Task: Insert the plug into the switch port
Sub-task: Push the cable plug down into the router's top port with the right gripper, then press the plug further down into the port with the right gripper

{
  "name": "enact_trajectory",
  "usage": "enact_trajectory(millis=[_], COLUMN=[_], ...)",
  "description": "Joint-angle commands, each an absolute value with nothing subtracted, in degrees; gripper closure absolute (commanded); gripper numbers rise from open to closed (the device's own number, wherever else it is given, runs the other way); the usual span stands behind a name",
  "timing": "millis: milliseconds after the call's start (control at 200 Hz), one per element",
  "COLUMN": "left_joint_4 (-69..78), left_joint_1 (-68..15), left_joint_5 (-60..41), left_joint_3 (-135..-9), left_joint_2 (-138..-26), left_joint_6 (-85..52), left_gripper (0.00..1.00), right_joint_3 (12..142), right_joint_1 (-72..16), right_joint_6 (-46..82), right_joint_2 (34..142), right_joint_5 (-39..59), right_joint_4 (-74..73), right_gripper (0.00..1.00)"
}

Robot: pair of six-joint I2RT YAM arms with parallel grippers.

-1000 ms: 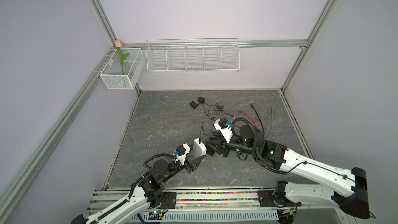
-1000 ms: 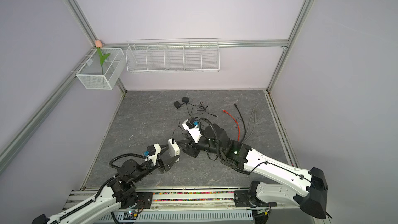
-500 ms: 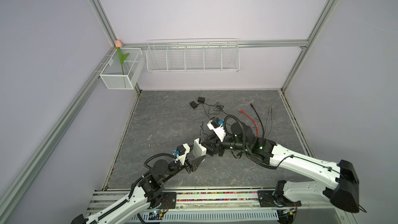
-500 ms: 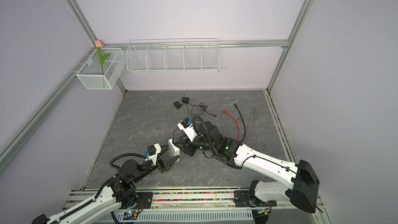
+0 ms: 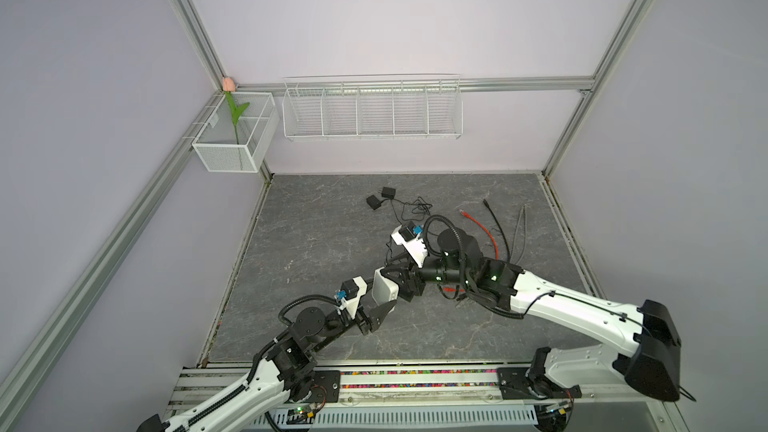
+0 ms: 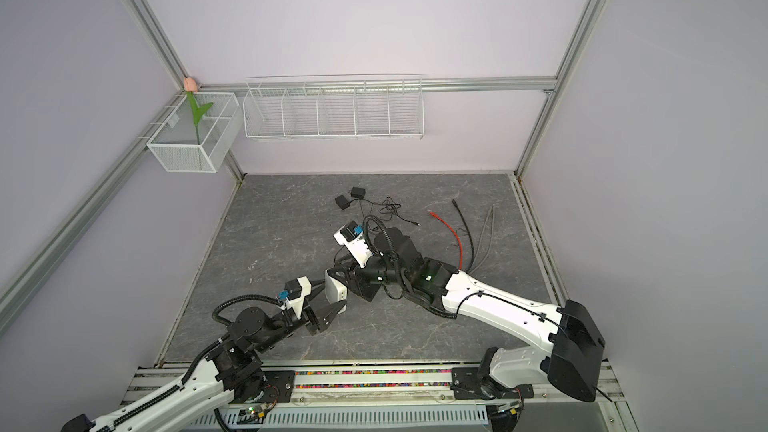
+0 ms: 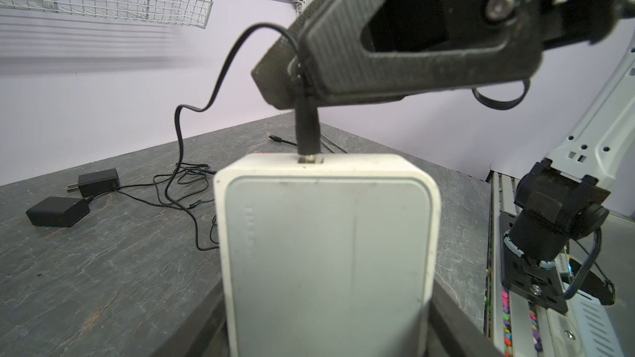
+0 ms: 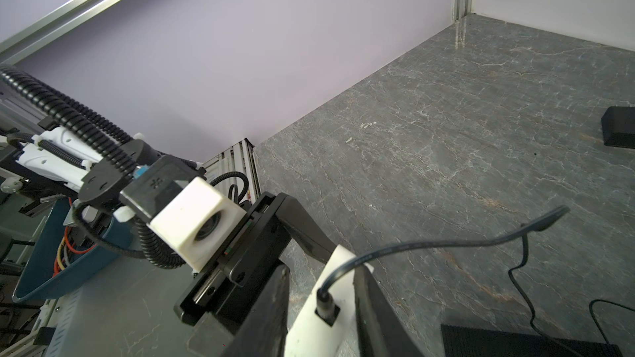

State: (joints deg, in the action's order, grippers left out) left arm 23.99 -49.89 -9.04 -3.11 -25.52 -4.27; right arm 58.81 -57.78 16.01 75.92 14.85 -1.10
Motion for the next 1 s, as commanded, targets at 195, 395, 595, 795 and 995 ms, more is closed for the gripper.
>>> enact_trajectory(millis=[195,395,595,795,995], left_joint_4=[23.99,23.99,23.16,23.26,25.43], left_joint_1=[-49.97,-50.0,-49.98,-50.01,-49.99], left_joint_5=[-9.57,-8.8,-8.61,-8.59,-8.63], left_joint_3=[-5.15,-5.08,-6.24,-7.36,-7.64], left_joint_2=[-24.3,-23.72,-23.06,-24.34,-24.52], left_joint_6=[-4.7,-4.98,-5.61,-6.01,-6.14], left_gripper=[1.0,1.0,1.0,1.0,1.0], right_joint_3=[60.51,60.21,58.55,56.54,54.42], right_joint_1=[-57.44,-57.44,-57.69,-58.7,-59.61], right_joint_6=[16.27,16.27,15.86,15.9,16.3], right_joint_2=[77.34,77.69,78.05,78.36,78.6], right_joint_5=[15.08,14.86,14.37,13.22,11.19], right_joint_4=[-2.13,-1.58,-1.58,-2.55,-3.03], right_gripper=[0.82,0.92,0.93,0.93,0.93])
